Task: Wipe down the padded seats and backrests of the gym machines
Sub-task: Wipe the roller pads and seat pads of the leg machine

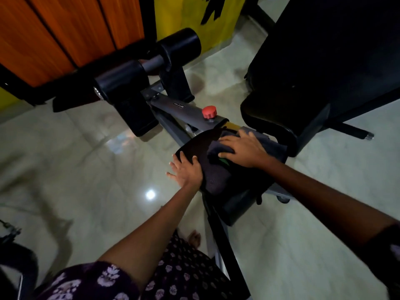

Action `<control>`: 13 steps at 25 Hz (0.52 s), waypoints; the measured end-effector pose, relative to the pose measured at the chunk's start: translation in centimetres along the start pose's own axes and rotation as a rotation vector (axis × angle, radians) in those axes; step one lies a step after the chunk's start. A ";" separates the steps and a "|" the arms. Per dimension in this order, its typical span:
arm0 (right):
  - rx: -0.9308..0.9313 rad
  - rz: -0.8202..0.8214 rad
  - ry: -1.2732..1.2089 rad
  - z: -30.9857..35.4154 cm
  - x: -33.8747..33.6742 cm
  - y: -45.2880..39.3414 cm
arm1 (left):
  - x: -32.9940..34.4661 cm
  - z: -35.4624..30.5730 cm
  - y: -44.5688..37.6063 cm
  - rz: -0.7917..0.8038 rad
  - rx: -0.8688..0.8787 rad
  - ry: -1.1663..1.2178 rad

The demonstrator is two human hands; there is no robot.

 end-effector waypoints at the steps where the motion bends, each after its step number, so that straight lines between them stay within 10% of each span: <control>1: 0.054 0.011 -0.012 -1.0 -0.2 -1.6 | 0.1 0.1 0.0 0.004 -0.002 0.002; 5: 0.286 0.066 0.022 -1.6 0.2 -6.3 | 0.3 0.2 -0.3 -0.037 0.010 0.091; 10: -0.088 0.107 0.122 5.1 1.3 -5.4 | 0.5 0.4 -0.4 -0.080 0.056 0.191; 13: 0.036 0.134 0.060 2.5 0.6 -8.0 | 0.3 0.3 -0.6 -0.087 0.058 0.219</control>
Point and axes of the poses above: each hand's wrist, its own y-axis away from the middle knuckle, its own x-axis out of the palm, z = x × y, the point moved 6 cm from there along -y, towards the middle knuckle, and after that the axes turned 9 degrees about x, right-handed, at the moved point
